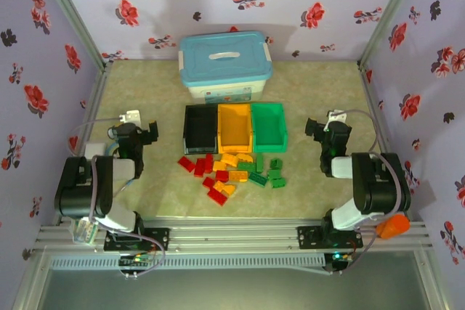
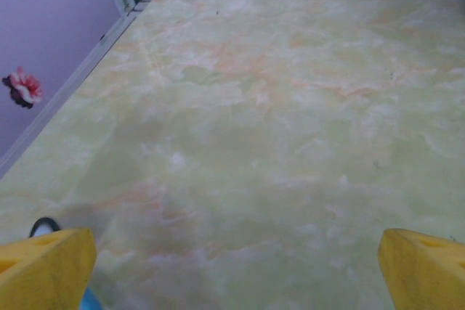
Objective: Sort the legos into containers by color
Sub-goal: Pick up the lego from the center of the table.
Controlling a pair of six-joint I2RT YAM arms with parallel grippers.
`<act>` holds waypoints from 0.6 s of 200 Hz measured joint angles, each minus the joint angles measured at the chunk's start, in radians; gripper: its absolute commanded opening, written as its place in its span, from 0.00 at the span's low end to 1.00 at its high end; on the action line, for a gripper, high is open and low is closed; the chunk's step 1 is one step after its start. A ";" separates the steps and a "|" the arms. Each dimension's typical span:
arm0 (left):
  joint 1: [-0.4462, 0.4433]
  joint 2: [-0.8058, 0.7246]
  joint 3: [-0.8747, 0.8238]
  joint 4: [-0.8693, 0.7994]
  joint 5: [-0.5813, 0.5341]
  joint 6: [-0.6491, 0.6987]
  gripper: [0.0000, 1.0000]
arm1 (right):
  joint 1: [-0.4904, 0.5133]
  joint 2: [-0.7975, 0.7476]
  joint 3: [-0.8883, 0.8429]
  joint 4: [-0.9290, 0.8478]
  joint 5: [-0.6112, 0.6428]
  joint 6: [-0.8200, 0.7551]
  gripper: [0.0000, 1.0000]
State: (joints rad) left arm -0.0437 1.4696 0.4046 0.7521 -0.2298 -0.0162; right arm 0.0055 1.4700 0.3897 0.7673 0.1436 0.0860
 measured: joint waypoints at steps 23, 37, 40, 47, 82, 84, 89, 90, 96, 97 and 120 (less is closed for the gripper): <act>-0.059 -0.119 0.113 -0.201 -0.058 -0.039 1.00 | 0.024 -0.248 0.052 -0.217 -0.008 0.002 0.99; -0.089 -0.180 0.170 -0.269 -0.072 -0.081 1.00 | 0.040 -0.375 0.138 -0.353 -0.001 0.055 0.99; -0.095 -0.195 0.179 -0.284 -0.072 -0.093 1.00 | 0.043 -0.399 0.161 -0.385 0.004 0.076 1.00; -0.105 -0.225 0.201 -0.326 -0.067 -0.125 1.00 | 0.048 -0.446 0.202 -0.449 0.026 0.141 0.99; -0.196 -0.331 0.307 -0.554 -0.021 -0.220 1.00 | 0.044 -0.600 0.187 -0.635 -0.011 0.372 0.99; -0.203 -0.334 0.311 -0.565 -0.020 -0.222 1.00 | 0.045 -0.603 0.183 -0.647 -0.016 0.383 0.99; -0.226 -0.344 0.326 -0.597 -0.017 -0.225 1.00 | 0.050 -0.611 0.181 -0.678 -0.022 0.401 0.99; -0.230 -0.346 0.328 -0.603 -0.016 -0.227 1.00 | 0.052 -0.613 0.181 -0.691 -0.023 0.407 0.99; -0.252 -0.356 0.345 -0.639 -0.010 -0.233 1.00 | 0.059 -0.620 0.181 -0.726 -0.029 0.427 0.99; -0.258 -0.358 0.350 -0.651 -0.009 -0.235 1.00 | 0.060 -0.620 0.181 -0.731 -0.030 0.430 0.99; -0.328 -0.381 0.407 -0.784 0.006 -0.250 1.00 | 0.091 -0.645 0.195 -0.853 -0.043 0.497 0.99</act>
State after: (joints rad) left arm -0.3714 1.0882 0.8116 -0.0322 -0.2234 -0.2661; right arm 0.0963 0.8246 0.5850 -0.0856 0.1001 0.5827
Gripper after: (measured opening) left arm 0.998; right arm 0.994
